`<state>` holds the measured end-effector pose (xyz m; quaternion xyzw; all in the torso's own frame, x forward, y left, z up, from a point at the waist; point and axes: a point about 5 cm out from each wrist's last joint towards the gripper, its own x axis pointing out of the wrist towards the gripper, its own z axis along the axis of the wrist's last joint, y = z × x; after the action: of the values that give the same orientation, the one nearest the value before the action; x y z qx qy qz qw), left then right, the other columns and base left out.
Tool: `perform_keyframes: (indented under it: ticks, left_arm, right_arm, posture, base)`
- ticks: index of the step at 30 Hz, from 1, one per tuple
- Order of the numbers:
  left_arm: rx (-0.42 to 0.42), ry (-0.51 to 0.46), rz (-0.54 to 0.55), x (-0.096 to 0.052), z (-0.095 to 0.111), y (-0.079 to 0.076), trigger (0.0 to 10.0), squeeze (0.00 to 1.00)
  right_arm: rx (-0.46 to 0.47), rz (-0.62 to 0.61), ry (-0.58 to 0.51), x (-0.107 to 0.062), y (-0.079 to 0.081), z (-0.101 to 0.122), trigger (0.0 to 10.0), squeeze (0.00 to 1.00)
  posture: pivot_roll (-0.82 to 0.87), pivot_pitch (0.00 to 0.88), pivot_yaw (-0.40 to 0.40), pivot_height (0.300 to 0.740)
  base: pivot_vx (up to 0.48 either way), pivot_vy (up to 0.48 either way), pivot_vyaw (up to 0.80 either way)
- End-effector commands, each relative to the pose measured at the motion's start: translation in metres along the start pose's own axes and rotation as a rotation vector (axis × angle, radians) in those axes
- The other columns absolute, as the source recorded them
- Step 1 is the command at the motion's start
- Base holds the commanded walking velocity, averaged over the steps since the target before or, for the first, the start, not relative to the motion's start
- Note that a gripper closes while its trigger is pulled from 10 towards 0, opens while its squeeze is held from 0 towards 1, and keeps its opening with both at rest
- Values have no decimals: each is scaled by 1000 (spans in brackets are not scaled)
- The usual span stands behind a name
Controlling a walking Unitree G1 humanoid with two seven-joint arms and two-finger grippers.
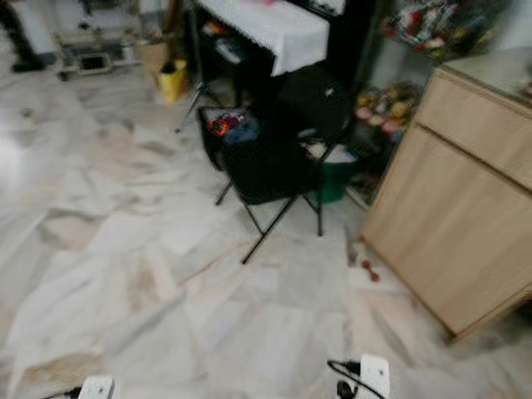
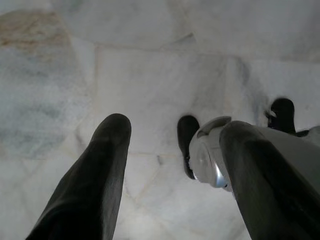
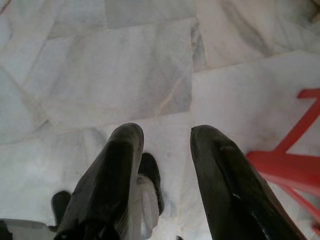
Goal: Hang keys on a hook
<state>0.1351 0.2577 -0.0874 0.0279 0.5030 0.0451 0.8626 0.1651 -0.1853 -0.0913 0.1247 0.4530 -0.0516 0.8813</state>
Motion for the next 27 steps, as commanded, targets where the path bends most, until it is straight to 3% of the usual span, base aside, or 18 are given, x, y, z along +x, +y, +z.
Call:
perform_keyframes:
  ticks: [1,27]
  left_arm:
    - [21,18,-9,0,-2,-2,10000,0]
    - [41,16,-18,0,0,-1,10000,0]
  right_arm:
    - [-10,-16,13,-2,-7,-3,10000,0]
    - [-5,-30,14,-2,-7,-2,10000,0]
  posture:
    - [-26,0,-34,740]
    - [-31,0,-41,740]
  base:
    - [0,0,-800]
    - [0,0,-800]
